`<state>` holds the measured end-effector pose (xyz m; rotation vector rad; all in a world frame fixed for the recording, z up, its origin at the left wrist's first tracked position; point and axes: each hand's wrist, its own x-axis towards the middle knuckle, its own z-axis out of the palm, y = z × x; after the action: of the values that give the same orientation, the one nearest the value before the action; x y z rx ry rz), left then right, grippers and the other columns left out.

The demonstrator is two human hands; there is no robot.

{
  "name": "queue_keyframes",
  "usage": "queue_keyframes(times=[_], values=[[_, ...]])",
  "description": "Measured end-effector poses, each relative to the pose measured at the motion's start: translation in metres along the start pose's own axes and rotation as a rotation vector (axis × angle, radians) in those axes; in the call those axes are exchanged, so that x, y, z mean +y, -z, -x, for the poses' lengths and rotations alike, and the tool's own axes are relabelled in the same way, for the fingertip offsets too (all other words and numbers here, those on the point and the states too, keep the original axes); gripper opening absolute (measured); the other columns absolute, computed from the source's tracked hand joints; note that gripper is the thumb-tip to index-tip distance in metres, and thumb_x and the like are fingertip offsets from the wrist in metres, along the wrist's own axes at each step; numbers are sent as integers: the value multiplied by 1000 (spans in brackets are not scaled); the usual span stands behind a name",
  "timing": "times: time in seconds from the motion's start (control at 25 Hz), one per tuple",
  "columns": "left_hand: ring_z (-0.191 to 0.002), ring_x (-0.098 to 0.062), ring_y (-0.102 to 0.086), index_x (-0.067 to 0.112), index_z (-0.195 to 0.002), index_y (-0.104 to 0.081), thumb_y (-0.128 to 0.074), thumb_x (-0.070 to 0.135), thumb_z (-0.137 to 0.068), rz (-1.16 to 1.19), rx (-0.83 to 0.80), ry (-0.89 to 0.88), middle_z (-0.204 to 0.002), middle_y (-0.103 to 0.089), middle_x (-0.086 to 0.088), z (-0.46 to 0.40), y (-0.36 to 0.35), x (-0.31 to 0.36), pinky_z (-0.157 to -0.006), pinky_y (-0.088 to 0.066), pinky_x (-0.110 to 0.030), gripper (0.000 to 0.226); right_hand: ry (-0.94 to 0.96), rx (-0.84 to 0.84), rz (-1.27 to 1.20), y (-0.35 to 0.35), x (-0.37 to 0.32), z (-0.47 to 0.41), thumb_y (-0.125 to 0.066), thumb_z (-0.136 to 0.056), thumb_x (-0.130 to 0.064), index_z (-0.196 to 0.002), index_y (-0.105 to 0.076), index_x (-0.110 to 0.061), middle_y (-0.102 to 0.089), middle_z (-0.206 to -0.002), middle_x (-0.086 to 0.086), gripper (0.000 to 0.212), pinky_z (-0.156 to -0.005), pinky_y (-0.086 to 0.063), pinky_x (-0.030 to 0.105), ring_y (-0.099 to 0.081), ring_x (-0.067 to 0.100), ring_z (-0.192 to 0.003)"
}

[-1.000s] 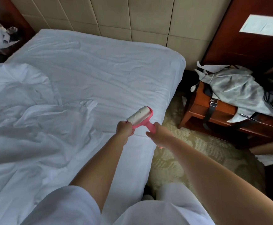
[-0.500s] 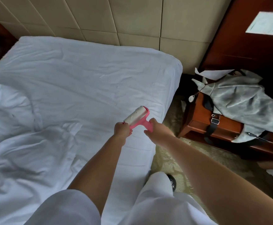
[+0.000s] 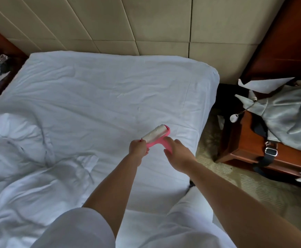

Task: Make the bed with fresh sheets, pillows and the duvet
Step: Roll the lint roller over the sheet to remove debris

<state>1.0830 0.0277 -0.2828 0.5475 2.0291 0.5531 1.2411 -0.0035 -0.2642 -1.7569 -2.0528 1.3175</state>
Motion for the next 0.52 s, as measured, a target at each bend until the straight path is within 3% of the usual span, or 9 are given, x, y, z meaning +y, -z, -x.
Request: queue_keyframes(times=[0.24, 0.4, 0.52], values=[[-57, -16, -54, 4, -91, -58, -50, 14, -94, -12, 27, -36, -66, -56, -7, -58, 11, 23, -58, -48, -25, 13, -20, 10, -32, -11, -5, -57, -38, -98, -26, -139, -33, -29, -54, -103, 10, 41, -71, -41, 32, -55, 29, -93], [-59, -18, -54, 8, -72, -55, -50, 15, -93, -80, 14, -1, -65, -55, -7, -84, 13, 6, -60, -49, -28, 23, -38, -10, 0, -29, -7, -73, -38, -98, -28, -138, -34, -26, -58, -105, 12, 40, -69, -39, 32, -56, 31, -95], [-66, -26, -55, 11, -64, -52, -47, 14, -94, -122, 16, -28, -71, -56, -12, -101, 10, -5, -73, -53, -37, 31, -51, -16, 40, -38, -7, -83, -35, -99, -28, -138, -32, -25, -56, -105, 12, 39, -69, -39, 32, -56, 31, -94]])
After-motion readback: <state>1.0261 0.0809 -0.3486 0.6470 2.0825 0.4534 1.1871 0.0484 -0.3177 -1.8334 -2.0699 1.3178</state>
